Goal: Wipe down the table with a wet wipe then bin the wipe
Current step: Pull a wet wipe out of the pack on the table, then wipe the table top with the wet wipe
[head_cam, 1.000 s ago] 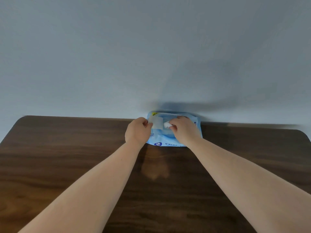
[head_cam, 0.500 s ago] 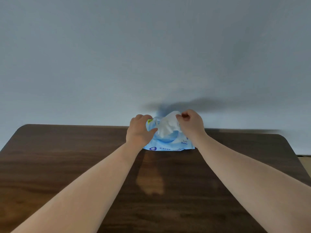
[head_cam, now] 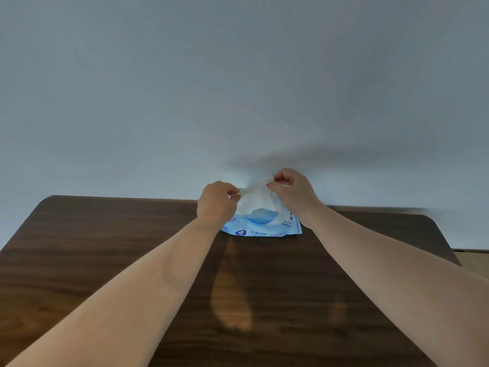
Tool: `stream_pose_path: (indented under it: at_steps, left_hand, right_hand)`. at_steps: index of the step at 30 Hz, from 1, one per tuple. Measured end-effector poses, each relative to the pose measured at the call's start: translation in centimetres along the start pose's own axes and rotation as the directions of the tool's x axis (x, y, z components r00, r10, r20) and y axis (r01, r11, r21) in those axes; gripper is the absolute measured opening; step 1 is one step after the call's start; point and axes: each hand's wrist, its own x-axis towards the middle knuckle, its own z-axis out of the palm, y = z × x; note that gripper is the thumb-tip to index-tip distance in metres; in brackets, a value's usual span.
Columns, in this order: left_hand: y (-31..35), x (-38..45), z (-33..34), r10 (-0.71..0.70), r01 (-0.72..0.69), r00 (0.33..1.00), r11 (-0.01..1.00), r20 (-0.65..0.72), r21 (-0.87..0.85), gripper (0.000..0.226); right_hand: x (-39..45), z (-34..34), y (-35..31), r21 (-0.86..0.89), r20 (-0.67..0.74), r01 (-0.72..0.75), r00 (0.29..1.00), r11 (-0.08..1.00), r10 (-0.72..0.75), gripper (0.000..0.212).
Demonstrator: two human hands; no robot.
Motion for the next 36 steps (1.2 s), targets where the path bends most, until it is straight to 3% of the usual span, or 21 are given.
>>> stream_pose_path:
  at_steps: [4, 8, 12, 15, 22, 27, 33, 36]
  left_hand:
    - [-1.3, 0.3, -2.7, -0.038, 0.038, 0.995, 0.999, -0.094, 0.005, 0.017]
    - [-5.3, -0.6, -5.0, -0.052, 0.056, 0.997, 0.996, -0.058, 0.073, 0.022]
    - [-11.8, -3.4, -6.3, -0.071, 0.053, 0.991, 0.988, 0.115, 0.148, 0.032]
    - [-16.1, -5.8, -7.1, -0.155, 0.097, 0.961, 0.965, 0.228, 0.246, 0.037]
    - [-23.6, -11.0, -9.9, -0.372, 0.211, 0.878, 0.866, 0.302, 0.454, 0.062]
    - [-27.7, -14.0, -11.5, -0.408, 0.209, 0.887, 0.774, 0.218, 0.598, 0.081]
    - [-33.8, -18.6, -13.3, -0.595, 0.379, 0.797, 0.625, 0.103, 0.682, 0.117]
    - [-36.4, -20.8, -13.3, -0.641, 0.457, 0.76, 0.642, 0.104, 0.616, 0.125]
  right_hand:
    - [-0.5, 1.4, -2.1, -0.231, 0.082, 0.238, 0.971, 0.944, -0.225, 0.009]
    - [-2.0, 5.5, -2.0, -0.427, 0.353, 0.48, 0.869, 0.766, -0.348, 0.013]
    - [-4.6, 11.2, -0.1, -0.432, 0.623, 0.64, 0.721, 0.635, -0.303, 0.011]
    - [-6.4, 15.4, 1.3, -0.405, 0.759, 0.695, 0.618, 0.595, -0.205, 0.03]
    - [-7.2, 22.4, 3.4, -0.574, 0.725, 0.653, 0.686, 0.493, -0.065, 0.053]
    - [-7.2, 26.8, 5.6, -0.666, 0.714, 0.629, 0.693, 0.401, 0.099, 0.061]
    - [-8.6, 34.4, 5.2, -0.639, 0.719, 0.641, 0.694, 0.426, 0.035, 0.066]
    - [-9.1, 39.4, 3.3, -0.594, 0.75, 0.682, 0.662, 0.427, -0.013, 0.066]
